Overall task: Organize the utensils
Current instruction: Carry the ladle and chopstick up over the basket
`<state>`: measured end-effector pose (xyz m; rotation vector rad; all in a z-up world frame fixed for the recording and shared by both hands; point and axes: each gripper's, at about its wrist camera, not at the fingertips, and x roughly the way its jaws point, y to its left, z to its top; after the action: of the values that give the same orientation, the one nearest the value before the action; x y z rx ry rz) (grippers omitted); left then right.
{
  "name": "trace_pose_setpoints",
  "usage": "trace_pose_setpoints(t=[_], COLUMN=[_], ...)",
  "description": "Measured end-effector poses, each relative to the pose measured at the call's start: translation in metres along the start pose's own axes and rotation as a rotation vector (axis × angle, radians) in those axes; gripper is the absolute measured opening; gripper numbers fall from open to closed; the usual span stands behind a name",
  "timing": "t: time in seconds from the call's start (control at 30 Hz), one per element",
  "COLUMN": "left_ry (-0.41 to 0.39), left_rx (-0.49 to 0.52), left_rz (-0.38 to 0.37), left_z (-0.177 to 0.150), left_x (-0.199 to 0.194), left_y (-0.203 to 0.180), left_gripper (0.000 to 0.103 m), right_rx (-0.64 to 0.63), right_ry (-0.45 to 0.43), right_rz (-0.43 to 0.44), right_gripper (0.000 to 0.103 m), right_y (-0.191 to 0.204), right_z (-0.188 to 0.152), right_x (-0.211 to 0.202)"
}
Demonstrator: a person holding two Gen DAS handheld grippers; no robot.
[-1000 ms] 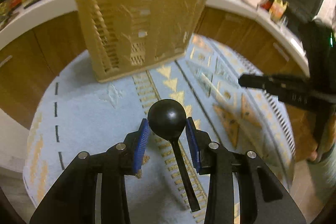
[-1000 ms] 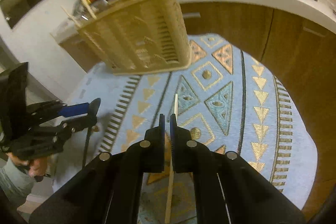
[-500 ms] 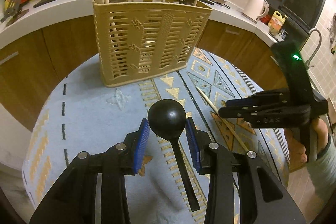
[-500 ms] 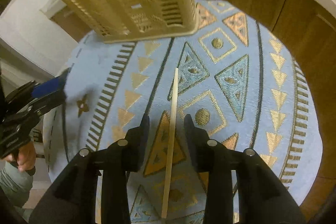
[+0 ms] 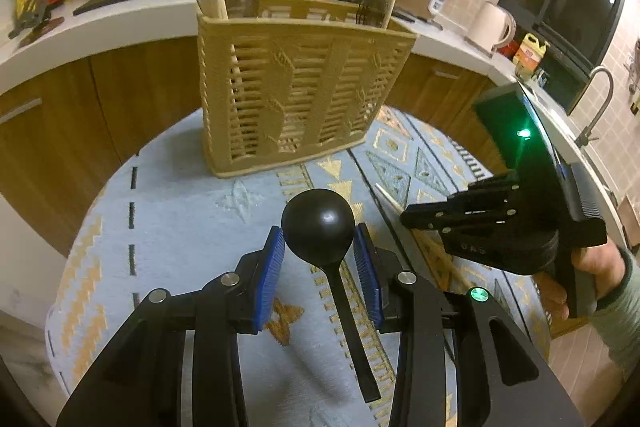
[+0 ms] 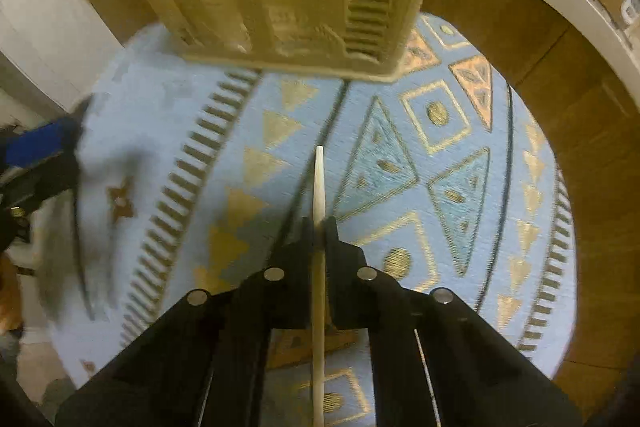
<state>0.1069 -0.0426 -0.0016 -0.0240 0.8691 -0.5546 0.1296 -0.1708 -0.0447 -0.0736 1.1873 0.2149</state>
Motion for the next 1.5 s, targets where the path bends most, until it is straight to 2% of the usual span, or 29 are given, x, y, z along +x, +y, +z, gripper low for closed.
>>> trace_pose_setpoints(t=[0.17,0.4,0.6,0.87,1.0,1.23,1.5], left_ry=[-0.067,-0.215,-0.341,-0.5,-0.577,-0.655,-0.681], left_rx=[0.0,0.0,0.013,0.037,0.067,0.118,0.089], left_rz=[0.01,0.012,0.03,0.098,0.173,0.279,0.336], left_z=[0.009,0.034,0.069,0.116,0.137,0.155,0.151], left_x=[-0.019,-0.058,-0.084,-0.103,-0.102,-0.084,-0.052], left_y=[0.0,-0.009,-0.019,-0.028,-0.032,-0.032,-0.013], left_gripper=[0.034,0.034,0.034,0.034,0.034,0.034,0.034], right_rx=[0.017,0.026,0.034,0.072,0.102,0.142,0.169], right_ry=[-0.148,-0.412,-0.591,-0.766,-0.851,-0.963,-1.044], right_rz=[0.088,0.189,0.227,0.177,0.134,0.071,0.013], right_gripper=[0.004,0.004,0.004,0.004,0.004,0.004,0.004], right_y=[-0.006,-0.012,-0.021,-0.03,-0.038,-0.048,-0.056], right_z=[-0.015,-0.031,-0.008,0.044,0.068,0.102,0.119], right_x=[-0.048,-0.114,-0.158,-0.186,-0.197,-0.198,-0.184])
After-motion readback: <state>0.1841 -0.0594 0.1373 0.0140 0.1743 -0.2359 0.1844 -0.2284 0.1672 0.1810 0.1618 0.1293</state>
